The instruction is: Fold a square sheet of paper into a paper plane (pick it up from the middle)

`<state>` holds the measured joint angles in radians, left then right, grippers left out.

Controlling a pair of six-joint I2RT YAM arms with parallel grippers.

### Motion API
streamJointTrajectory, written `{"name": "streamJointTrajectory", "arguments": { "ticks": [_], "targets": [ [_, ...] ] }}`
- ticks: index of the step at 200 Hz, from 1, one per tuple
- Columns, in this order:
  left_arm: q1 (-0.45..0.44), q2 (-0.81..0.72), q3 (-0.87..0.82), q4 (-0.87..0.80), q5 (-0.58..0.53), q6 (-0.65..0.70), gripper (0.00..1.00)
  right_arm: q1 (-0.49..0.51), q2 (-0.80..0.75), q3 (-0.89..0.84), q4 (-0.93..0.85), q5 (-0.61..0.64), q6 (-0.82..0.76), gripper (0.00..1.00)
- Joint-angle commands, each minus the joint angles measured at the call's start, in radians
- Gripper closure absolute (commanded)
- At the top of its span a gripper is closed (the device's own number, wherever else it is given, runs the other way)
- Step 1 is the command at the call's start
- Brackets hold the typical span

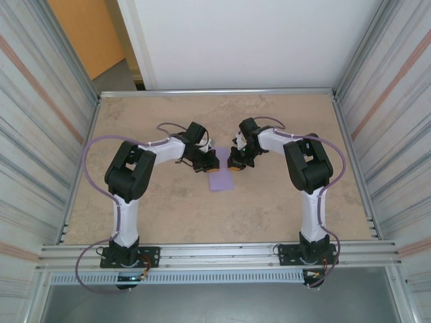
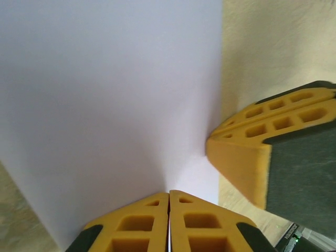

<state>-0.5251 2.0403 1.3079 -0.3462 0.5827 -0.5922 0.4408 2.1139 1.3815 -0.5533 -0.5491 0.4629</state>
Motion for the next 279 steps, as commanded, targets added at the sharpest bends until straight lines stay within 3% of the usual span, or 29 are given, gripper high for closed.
{"name": "streamJointTrajectory", "arguments": {
  "ticks": [1, 110, 156, 195, 247, 279],
  "targets": [
    [0.006, 0.010, -0.022, -0.031, -0.006, 0.042, 0.91, 0.041, 0.154, -0.095, -0.094, 0.216, 0.029, 0.92],
    [0.078, -0.018, -0.104, -0.037, -0.034, 0.095, 0.91, 0.036, 0.169, -0.125, -0.089, 0.247, 0.033, 0.92],
    [0.144, -0.125, -0.192, -0.025, -0.046, 0.109, 0.92, 0.035, 0.168, -0.123, -0.089, 0.245, 0.033, 0.92],
    [0.110, -0.244, -0.230, 0.118, 0.020, 0.067, 0.92, 0.036, 0.168, -0.125, -0.086, 0.243, 0.033, 0.92],
    [0.042, -0.094, -0.140, 0.274, 0.112, -0.067, 0.90, 0.037, 0.173, -0.131, -0.077, 0.238, 0.035, 0.92],
    [0.036, -0.035, -0.114, 0.299, 0.100, -0.099, 0.91, 0.036, 0.173, -0.140, -0.074, 0.243, 0.033, 0.92]
  ]
}}
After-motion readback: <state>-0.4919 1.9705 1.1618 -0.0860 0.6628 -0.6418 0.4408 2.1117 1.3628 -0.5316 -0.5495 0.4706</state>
